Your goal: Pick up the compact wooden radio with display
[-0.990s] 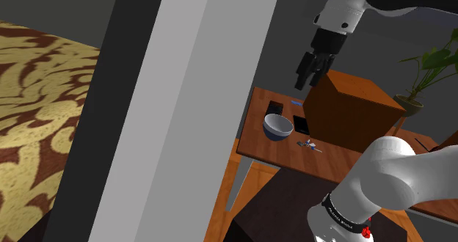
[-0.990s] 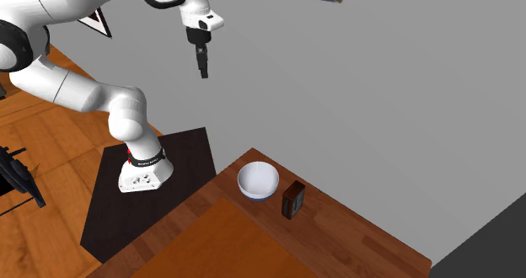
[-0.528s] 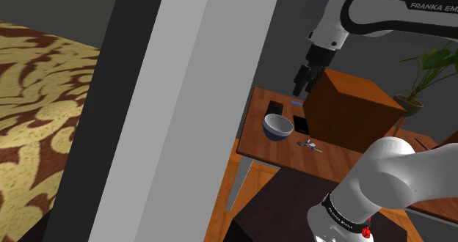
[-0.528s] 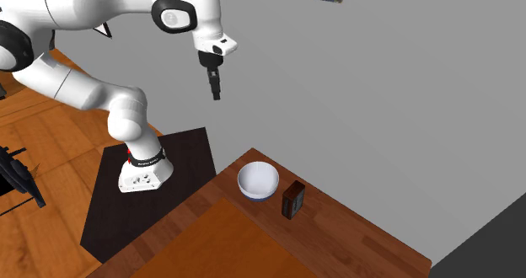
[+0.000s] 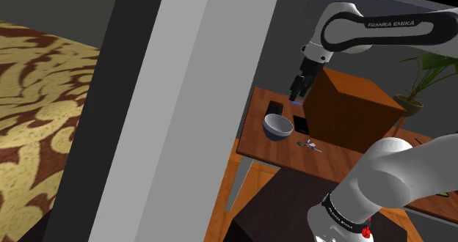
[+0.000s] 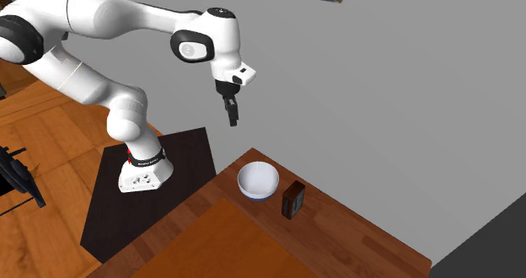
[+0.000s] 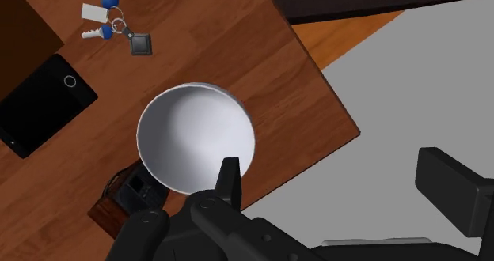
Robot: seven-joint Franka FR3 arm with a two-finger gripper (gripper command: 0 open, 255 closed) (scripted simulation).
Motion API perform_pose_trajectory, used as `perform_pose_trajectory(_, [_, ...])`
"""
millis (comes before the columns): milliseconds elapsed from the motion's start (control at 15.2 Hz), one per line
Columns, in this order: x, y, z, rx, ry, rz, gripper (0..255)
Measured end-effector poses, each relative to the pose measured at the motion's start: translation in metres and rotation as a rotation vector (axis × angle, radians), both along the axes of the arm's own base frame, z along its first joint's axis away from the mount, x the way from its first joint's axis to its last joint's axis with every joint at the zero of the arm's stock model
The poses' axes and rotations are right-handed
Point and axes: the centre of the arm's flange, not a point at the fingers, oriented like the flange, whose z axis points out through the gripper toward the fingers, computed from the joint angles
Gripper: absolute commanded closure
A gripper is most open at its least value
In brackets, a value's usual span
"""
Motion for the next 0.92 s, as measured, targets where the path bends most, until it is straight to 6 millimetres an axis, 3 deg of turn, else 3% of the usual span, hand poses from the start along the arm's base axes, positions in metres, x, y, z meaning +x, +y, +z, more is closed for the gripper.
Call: perform_pose_trajectory(924, [0.06,-0.139,-0.102,-0.005,-0.013,0.077,0])
